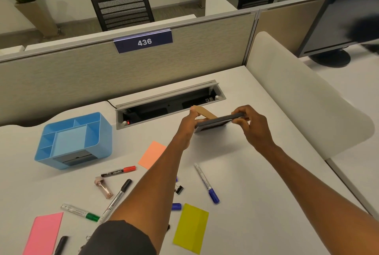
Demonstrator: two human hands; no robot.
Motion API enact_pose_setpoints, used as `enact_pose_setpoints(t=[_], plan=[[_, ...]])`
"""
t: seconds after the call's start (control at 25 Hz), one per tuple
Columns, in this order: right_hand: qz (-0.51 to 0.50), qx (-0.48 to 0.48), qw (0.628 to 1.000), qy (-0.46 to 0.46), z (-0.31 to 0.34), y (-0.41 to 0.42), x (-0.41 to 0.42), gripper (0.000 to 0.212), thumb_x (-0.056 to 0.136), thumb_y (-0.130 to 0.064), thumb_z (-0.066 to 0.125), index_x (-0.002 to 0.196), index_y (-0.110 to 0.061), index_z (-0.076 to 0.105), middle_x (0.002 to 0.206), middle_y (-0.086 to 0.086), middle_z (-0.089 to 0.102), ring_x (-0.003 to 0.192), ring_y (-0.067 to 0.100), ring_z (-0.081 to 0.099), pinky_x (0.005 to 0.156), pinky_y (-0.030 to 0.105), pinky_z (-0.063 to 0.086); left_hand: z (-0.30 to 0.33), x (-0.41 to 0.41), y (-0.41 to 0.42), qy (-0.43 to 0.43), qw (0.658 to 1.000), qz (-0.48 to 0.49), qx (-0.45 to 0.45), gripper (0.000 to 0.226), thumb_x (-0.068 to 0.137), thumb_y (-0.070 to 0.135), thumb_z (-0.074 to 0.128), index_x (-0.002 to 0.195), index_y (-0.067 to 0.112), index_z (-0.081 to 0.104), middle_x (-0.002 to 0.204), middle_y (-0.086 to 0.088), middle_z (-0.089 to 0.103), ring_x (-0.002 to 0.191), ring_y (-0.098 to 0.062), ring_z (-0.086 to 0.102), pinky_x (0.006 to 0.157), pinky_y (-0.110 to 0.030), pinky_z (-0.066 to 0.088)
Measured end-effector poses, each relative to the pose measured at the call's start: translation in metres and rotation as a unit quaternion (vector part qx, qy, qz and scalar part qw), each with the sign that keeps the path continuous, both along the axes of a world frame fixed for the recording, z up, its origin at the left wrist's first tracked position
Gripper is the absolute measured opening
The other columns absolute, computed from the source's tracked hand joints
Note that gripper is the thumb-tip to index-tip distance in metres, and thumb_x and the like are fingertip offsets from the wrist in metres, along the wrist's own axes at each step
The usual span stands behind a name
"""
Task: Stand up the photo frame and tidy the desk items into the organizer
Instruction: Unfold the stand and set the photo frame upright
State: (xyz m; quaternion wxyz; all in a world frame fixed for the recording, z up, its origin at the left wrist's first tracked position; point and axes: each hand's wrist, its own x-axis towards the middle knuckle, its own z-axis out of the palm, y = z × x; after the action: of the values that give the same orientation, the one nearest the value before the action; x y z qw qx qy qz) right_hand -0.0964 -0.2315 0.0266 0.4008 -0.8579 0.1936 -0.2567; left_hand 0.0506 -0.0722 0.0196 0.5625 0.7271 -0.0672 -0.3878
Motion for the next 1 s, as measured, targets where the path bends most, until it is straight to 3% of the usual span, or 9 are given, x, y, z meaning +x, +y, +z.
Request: enact_pose_setpoints(t=[0.08, 0.16, 0.2, 0.32, 0.44, 0.64, 0.8, 1.0], plan=[[-0.015, 0.018, 1.000, -0.007, 0.005, -0.005, 0.008, 0.018, 0.088, -0.014, 0.069, 0.104, -0.014, 0.061, 0.097, -0.003, 0.068, 0.084, 0.004, 0.062, 0.071, 0.008, 0.043, 0.003, -0.001, 0.001, 0.002, 1.000, -0.010, -0.011, 0.056, 0.100, 0.056, 0.015, 0.121, 0.028, 0.059, 0.143, -0.010, 0.047, 0.131, -0.028, 0.040, 0.111, -0.042, 0.024], [-0.026, 0.031, 0.999, -0.008, 0.007, -0.008, 0.016, 0.019, 0.088, -0.016, 0.069, 0.106, -0.013, 0.061, 0.097, -0.005, 0.067, 0.084, -0.001, 0.061, 0.070, 0.005, 0.042, 0.003, 0.000, 0.002, 0.007, 0.999, -0.020, -0.027, 0.051, 0.100, 0.055, 0.011, 0.094, 0.035, 0.058, 0.127, -0.006, 0.054, 0.116, -0.022, 0.046, 0.105, -0.038, 0.028], [-0.029, 0.033, 0.999, -0.009, 0.007, -0.010, 0.020, 0.019, 0.088, -0.016, 0.069, 0.106, -0.013, 0.062, 0.097, -0.004, 0.067, 0.084, 0.000, 0.061, 0.069, 0.005, 0.042, 0.000, 0.002, 0.001, 0.009, 0.999, -0.020, -0.035, 0.051, 0.100, 0.056, 0.010, 0.091, 0.036, 0.056, 0.119, -0.003, 0.055, 0.111, -0.020, 0.047, 0.101, -0.036, 0.030], [-0.026, 0.031, 0.999, -0.006, 0.010, -0.016, 0.037, 0.020, 0.089, -0.018, 0.068, 0.106, -0.011, 0.062, 0.096, -0.001, 0.068, 0.085, 0.009, 0.061, 0.068, 0.006, 0.042, -0.008, 0.008, -0.001, 0.017, 0.999, -0.007, -0.047, 0.061, 0.096, 0.062, 0.007, 0.108, 0.031, 0.059, 0.113, -0.002, 0.064, 0.112, -0.021, 0.058, 0.092, -0.028, 0.041], [-0.017, 0.010, 1.000, 0.017, 0.014, -0.024, 0.056, 0.021, 0.091, -0.020, 0.064, 0.108, -0.008, 0.061, 0.097, 0.003, 0.068, 0.087, 0.014, 0.061, 0.067, 0.002, 0.040, -0.017, 0.013, -0.004, 0.020, 0.998, 0.010, -0.058, 0.075, 0.094, 0.065, 0.006, 0.127, 0.021, 0.058, 0.124, -0.008, 0.064, 0.114, -0.024, 0.061, 0.095, -0.030, 0.046], [-0.040, -0.004, 0.998, 0.052, 0.006, -0.028, 0.072, 0.019, 0.097, -0.019, 0.056, 0.109, -0.004, 0.060, 0.099, 0.007, 0.068, 0.086, 0.017, 0.059, 0.060, -0.003, 0.034, -0.020, 0.018, -0.007, 0.032, 0.997, 0.025, -0.062, 0.072, 0.093, 0.066, 0.008, 0.120, 0.024, 0.061, 0.125, -0.008, 0.064, 0.116, -0.025, 0.060, 0.102, -0.037, 0.045], [-0.047, -0.013, 0.995, 0.088, -0.002, -0.028, 0.075, 0.020, 0.100, -0.020, 0.050, 0.109, -0.005, 0.058, 0.098, 0.005, 0.066, 0.086, 0.018, 0.057, 0.058, 0.003, 0.034, -0.019, 0.017, -0.007, 0.032, 0.998, 0.022, -0.055, 0.065, 0.094, 0.065, 0.009, 0.108, 0.031, 0.062, 0.116, -0.006, 0.066, 0.112, -0.027, 0.062, 0.103, -0.042, 0.046], [-0.051, 0.003, 0.989, 0.140, -0.012, -0.025, 0.078, 0.022, 0.101, -0.023, 0.047, 0.110, -0.006, 0.057, 0.097, 0.003, 0.062, 0.086, 0.016, 0.056, 0.060, 0.009, 0.034, -0.020, 0.014, -0.006, 0.050, 0.997, 0.028, -0.052, 0.062, 0.095, 0.062, 0.010, 0.124, 0.027, 0.053, 0.138, -0.010, 0.054, 0.125, -0.031, 0.053, 0.107, -0.044, 0.041]])
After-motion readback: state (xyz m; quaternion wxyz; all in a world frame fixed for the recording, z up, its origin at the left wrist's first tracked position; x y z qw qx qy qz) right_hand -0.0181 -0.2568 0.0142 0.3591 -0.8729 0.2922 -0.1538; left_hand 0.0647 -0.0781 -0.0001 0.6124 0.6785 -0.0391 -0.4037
